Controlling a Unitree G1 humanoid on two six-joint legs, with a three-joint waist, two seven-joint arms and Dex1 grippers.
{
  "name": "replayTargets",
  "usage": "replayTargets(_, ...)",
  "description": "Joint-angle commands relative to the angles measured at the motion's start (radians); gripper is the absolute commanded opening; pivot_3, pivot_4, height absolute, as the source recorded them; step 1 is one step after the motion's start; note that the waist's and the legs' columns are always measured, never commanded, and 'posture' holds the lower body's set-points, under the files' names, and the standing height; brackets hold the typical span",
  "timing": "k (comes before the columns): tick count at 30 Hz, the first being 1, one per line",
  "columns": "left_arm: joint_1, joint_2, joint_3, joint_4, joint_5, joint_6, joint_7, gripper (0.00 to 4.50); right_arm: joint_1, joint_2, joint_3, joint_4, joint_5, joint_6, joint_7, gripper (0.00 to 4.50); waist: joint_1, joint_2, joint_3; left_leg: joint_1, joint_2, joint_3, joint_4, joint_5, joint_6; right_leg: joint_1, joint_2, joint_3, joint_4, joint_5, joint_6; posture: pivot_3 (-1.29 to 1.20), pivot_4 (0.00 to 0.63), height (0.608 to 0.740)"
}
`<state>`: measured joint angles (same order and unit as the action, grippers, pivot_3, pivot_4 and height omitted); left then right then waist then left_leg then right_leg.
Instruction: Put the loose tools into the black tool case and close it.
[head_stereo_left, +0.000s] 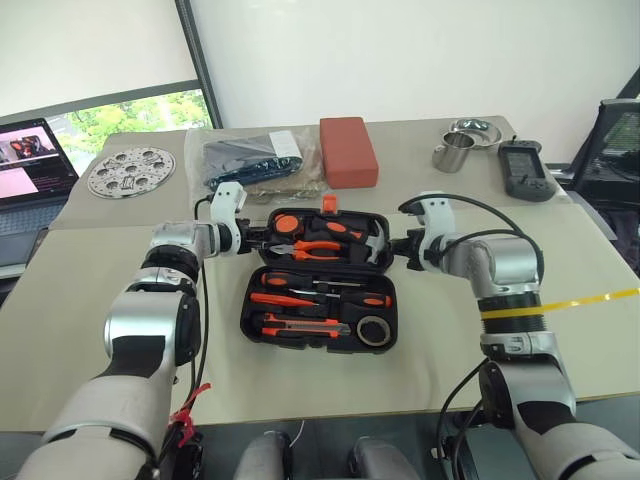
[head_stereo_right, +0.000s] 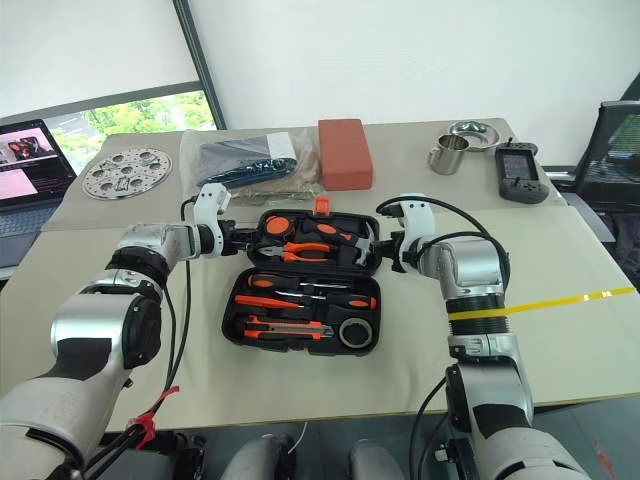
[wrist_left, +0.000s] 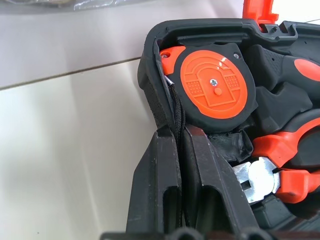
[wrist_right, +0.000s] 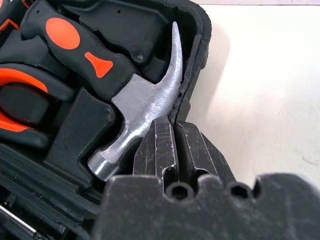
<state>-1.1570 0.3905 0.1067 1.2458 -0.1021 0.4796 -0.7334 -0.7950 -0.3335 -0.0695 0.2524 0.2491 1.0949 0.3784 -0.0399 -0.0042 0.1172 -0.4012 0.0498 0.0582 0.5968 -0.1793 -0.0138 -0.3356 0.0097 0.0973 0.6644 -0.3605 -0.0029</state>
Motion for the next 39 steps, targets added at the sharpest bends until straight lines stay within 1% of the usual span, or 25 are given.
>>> replayTargets(1,0.022,0.009,-0.002,-0.07,0.008,-0.133,-0.019,0.02,0.018,0.024,-0.021,-0.051,0.008,-0.126,-0.005,0.0,-0.003,0.0,0.0,0.0,0.0,0.0,0.0,0.0,0.0,0.0,0.0,0.0,0.0,0.0,0.0,0.0,0.15,0.74)
replayTargets(3,0.036,0.01,0.021,-0.113,-0.023,-0.201,-0.051,0.02,0.03,0.029,-0.031,-0.073,0.009,-0.201,0.001,0.0,-0.004,0.0,0.0,0.0,0.0,0.0,0.0,0.001,-0.001,0.0,0.0,0.0,0.0,0.0,0.0,0.0,0.15,0.74)
replayTargets(6,0.085,0.01,0.035,-0.235,-0.05,-0.36,-0.102,0.02,0.069,0.028,-0.032,-0.138,0.006,-0.351,0.028,0.0,-0.003,-0.001,0.002,-0.003,0.0,0.0,0.0,0.003,0.0,-0.001,0.0,0.0,-0.001,0.0,0.0,0.0,0.15,0.74)
replayTargets(7,0.098,0.008,0.036,-0.263,-0.053,-0.386,-0.111,0.02,0.079,0.027,-0.028,-0.151,0.005,-0.381,0.032,0.0,-0.001,-0.001,0.002,-0.004,0.0,0.0,0.0,0.003,0.0,-0.002,0.0,0.0,0.0,0.0,0.0,0.0,0.15,0.74)
replayTargets(9,0.134,-0.002,0.052,-0.34,-0.07,-0.48,-0.104,0.02,0.117,0.02,-0.01,-0.184,-0.02,-0.511,0.045,0.0,0.001,-0.001,0.002,-0.008,0.0,0.0,0.0,0.003,0.0,-0.002,0.0,0.0,0.0,0.001,0.001,0.0,0.15,0.74)
replayTargets(12,0.17,-0.009,0.067,-0.414,-0.087,-0.566,-0.081,0.02,0.163,0.035,-0.02,-0.213,-0.031,-0.643,0.038,0.0,0.01,-0.001,0.002,-0.01,0.0,0.0,0.0,0.003,0.001,-0.003,0.0,0.001,-0.001,0.005,0.009,0.0,0.15,0.74)
replayTargets(15,0.21,-0.008,0.062,-0.469,-0.078,-0.643,-0.063,0.02,0.216,0.041,-0.026,-0.236,-0.041,-0.756,0.034,0.0,0.019,-0.001,0.002,-0.012,-0.001,0.0,0.0,0.001,0.004,-0.003,-0.001,0.002,-0.002,0.006,0.01,0.0,0.15,0.74)
replayTargets(17,0.26,-0.004,0.039,-0.529,-0.055,-0.687,-0.062,0.02,0.259,0.039,-0.019,-0.257,-0.05,-0.825,0.039,0.0,0.025,-0.001,0.002,-0.012,0.0,0.0,0.0,0.001,0.004,-0.003,-0.001,0.002,-0.002,0.006,0.01,0.0,0.15,0.74)
replayTargets(18,0.287,-0.004,0.028,-0.563,-0.048,-0.711,-0.066,0.02,0.282,0.03,-0.005,-0.265,-0.074,-0.902,0.05,0.0,0.028,-0.001,0.002,-0.012,0.0,0.0,0.0,0.001,0.004,-0.003,-0.001,0.002,-0.002,0.006,0.01,0.0,0.15,0.74)
replayTargets(20,0.318,-0.005,0.018,-0.604,-0.048,-0.72,-0.062,0.02,0.311,0.021,0.016,-0.271,-0.099,-0.994,0.069,0.0,0.029,-0.001,0.002,-0.012,0.0,0.0,-0.001,0.001,0.005,-0.003,-0.001,0.001,-0.002,0.006,0.01,0.0,0.15,0.74)
replayTargets(22,0.355,0.008,-0.01,-0.615,-0.015,-0.775,-0.063,0.02,0.353,0.029,0.023,-0.279,-0.1,-1.035,0.07,0.0,0.032,-0.001,0.002,-0.013,0.0,0.0,-0.001,0.001,0.005,-0.003,-0.001,0.001,-0.002,0.006,0.01,0.0,0.15,0.74)
replayTargets(26,0.404,0.03,-0.045,-0.563,0.052,-0.892,-0.029,0.02,0.401,0.043,0.037,-0.26,-0.116,-1.12,0.062,0.0,0.032,-0.001,0.002,-0.013,0.0,0.0,0.0,0.001,0.005,-0.002,-0.001,0.001,-0.002,0.006,0.01,0.0,0.15,0.74)
replayTargets(33,0.388,0.065,-0.069,-0.449,0.12,-1.061,0.04,0.02,0.44,0.032,0.064,-0.195,-0.187,-1.323,0.056,0.0,0.031,-0.001,0.002,-0.013,0.0,0.0,0.0,0.002,0.006,-0.002,-0.001,0.001,-0.004,0.006,0.01,0.0,0.15,0.74)
replayTargets(39,0.385,0.098,-0.087,-0.364,0.136,-1.131,0.029,0.02,0.465,0.025,0.068,-0.153,-0.203,-1.432,0.061,0.0,0.027,-0.001,0.002,-0.011,0.0,0.001,0.0,0.002,0.006,-0.002,0.0,0.001,-0.002,0.006,0.01,0.0,0.15,0.74)
